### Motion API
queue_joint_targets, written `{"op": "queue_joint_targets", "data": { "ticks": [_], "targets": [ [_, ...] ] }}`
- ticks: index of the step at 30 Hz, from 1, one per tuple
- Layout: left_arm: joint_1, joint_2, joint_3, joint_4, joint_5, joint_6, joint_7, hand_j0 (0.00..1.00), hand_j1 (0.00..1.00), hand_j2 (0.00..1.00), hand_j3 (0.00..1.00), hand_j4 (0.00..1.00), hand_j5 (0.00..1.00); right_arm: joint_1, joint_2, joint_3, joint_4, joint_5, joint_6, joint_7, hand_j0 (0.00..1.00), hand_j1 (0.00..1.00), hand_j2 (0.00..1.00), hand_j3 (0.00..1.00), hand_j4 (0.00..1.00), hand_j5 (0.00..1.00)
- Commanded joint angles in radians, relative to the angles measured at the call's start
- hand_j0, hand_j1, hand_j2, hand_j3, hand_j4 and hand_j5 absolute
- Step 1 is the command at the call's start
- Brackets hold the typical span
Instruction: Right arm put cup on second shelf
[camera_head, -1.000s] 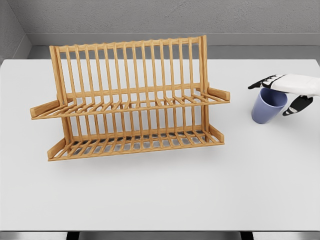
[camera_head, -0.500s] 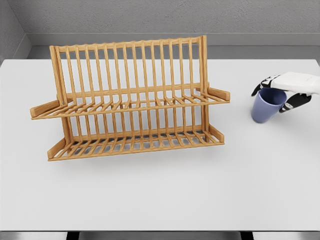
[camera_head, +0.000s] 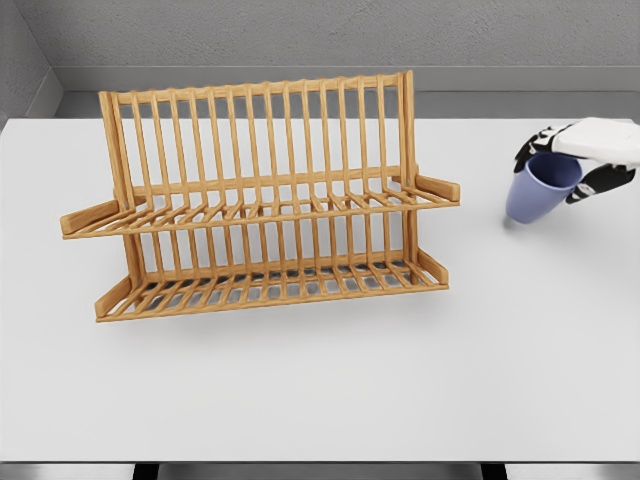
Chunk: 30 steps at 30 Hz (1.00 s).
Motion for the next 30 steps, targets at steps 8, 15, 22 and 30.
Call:
{"op": "queue_joint_targets", "data": {
  "ticks": [8, 15, 22, 30],
  "targets": [
    [0.000, 0.000, 0.000, 0.000, 0.000, 0.000, 0.000, 1.00, 1.00, 1.00, 1.00, 1.00, 1.00, -0.012, -0.009, -0.075, -0.068, -0.006, 0.003, 0.000, 0.65, 0.65, 0.65, 0.65, 0.65, 0.65],
    [0.000, 0.000, 0.000, 0.000, 0.000, 0.000, 0.000, 1.00, 1.00, 1.00, 1.00, 1.00, 1.00, -0.014, -0.028, -0.127, -0.148, -0.004, 0.003, 0.000, 0.65, 0.65, 0.65, 0.65, 0.65, 0.65],
    [0.000, 0.000, 0.000, 0.000, 0.000, 0.000, 0.000, 1.00, 1.00, 1.00, 1.00, 1.00, 1.00, -0.014, -0.045, -0.162, -0.321, -0.006, 0.003, 0.000, 0.65, 0.65, 0.65, 0.65, 0.65, 0.65],
    [0.000, 0.000, 0.000, 0.000, 0.000, 0.000, 0.000, 1.00, 1.00, 1.00, 1.00, 1.00, 1.00, -0.015, -0.038, -0.164, -0.433, -0.004, 0.003, 0.000, 0.65, 0.65, 0.65, 0.65, 0.65, 0.65]
  ]
}}
